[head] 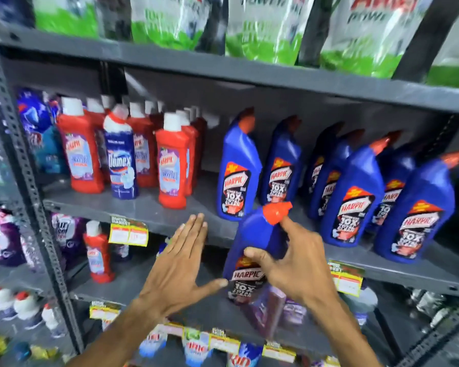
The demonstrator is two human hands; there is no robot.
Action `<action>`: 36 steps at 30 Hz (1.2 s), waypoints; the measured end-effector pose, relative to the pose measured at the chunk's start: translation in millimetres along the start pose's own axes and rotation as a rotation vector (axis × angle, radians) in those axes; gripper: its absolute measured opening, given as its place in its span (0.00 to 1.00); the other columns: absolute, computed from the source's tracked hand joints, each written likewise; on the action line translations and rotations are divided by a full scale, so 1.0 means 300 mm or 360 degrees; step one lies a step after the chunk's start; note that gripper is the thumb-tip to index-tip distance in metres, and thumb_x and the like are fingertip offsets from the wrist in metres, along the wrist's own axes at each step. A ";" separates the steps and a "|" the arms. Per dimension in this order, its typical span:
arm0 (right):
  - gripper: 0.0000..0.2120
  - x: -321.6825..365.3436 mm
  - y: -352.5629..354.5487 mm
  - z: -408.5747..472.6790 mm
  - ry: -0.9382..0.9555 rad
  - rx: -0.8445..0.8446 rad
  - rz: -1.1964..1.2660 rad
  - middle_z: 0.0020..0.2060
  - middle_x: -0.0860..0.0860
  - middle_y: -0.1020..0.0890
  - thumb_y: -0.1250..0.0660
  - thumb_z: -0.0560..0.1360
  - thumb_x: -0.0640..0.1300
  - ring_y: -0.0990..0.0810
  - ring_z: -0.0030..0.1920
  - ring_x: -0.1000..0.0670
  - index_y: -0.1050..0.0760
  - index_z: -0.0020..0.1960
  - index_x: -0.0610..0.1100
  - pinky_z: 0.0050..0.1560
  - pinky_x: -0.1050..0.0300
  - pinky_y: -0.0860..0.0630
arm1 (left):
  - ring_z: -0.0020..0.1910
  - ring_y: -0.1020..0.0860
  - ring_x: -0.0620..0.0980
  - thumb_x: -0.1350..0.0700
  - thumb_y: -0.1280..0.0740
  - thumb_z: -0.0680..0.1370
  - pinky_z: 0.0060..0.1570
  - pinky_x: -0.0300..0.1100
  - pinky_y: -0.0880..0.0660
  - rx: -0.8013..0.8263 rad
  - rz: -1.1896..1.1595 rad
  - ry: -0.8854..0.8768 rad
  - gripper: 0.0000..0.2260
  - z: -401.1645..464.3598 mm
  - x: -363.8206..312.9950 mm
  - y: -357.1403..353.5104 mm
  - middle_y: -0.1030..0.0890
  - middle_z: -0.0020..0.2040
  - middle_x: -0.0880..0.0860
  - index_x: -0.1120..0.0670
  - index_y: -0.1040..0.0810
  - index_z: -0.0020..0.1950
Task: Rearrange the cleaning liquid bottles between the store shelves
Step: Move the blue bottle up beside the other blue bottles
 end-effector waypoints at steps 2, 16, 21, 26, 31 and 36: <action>0.22 0.030 0.085 0.067 0.0048 -0.0091 -0.0023 0.36 0.60 0.20 0.21 0.67 0.59 0.26 0.36 0.56 0.22 0.54 0.50 0.38 0.71 0.33 | 0.86 0.54 0.56 0.22 0.43 0.78 0.84 0.54 0.50 -0.0005 0.0051 0.0033 0.55 0.074 0.021 0.040 0.54 0.87 0.61 0.63 0.53 0.85; 0.25 -0.179 0.239 0.500 -0.0068 -0.0152 -0.0267 0.50 0.50 0.10 0.20 0.67 0.59 0.13 0.54 0.43 0.17 0.58 0.46 0.50 0.57 0.27 | 0.86 0.59 0.53 0.11 0.63 0.61 0.82 0.44 0.62 0.0603 -0.0013 0.0390 0.68 0.301 0.183 -0.186 0.59 0.87 0.59 0.61 0.60 0.85; 0.25 -0.274 0.177 0.567 -0.0141 -0.0091 -0.0189 0.51 0.51 0.10 0.19 0.66 0.57 0.13 0.56 0.45 0.17 0.58 0.47 0.55 0.53 0.20 | 0.86 0.55 0.51 0.10 0.62 0.61 0.79 0.41 0.61 0.0704 0.0030 0.0399 0.68 0.296 0.203 -0.233 0.55 0.88 0.57 0.59 0.57 0.86; 0.18 -0.355 0.121 0.595 -0.0194 -0.0062 -0.0137 0.42 0.58 0.15 0.18 0.66 0.57 0.16 0.45 0.52 0.20 0.50 0.52 0.39 0.68 0.29 | 0.86 0.53 0.51 0.11 0.63 0.64 0.78 0.41 0.60 0.0677 0.0114 0.0382 0.66 0.296 0.210 -0.246 0.53 0.88 0.56 0.59 0.55 0.86; 0.21 -0.409 0.099 0.616 -0.0235 -0.0021 -0.0032 0.42 0.64 0.17 0.17 0.66 0.58 0.20 0.43 0.60 0.18 0.54 0.51 0.39 0.82 0.31 | 0.86 0.53 0.50 0.11 0.63 0.64 0.77 0.41 0.61 0.0665 0.0135 0.0389 0.65 0.294 0.220 -0.253 0.53 0.88 0.56 0.58 0.54 0.86; 0.38 -0.502 0.050 0.537 -0.0326 -0.0109 0.0280 0.63 0.54 0.14 0.15 0.65 0.55 0.16 0.62 0.54 0.23 0.71 0.47 0.64 0.58 0.21 | 0.86 0.53 0.50 0.11 0.62 0.64 0.79 0.42 0.60 0.0651 0.0153 0.0370 0.65 0.295 0.218 -0.253 0.53 0.88 0.55 0.58 0.55 0.86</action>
Point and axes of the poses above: each hand's wrist, its own z-axis towards the middle knuckle, its own y-axis out of the back of the hand, x = y × z, the point moved 10 cm from there along z, towards the middle knuckle
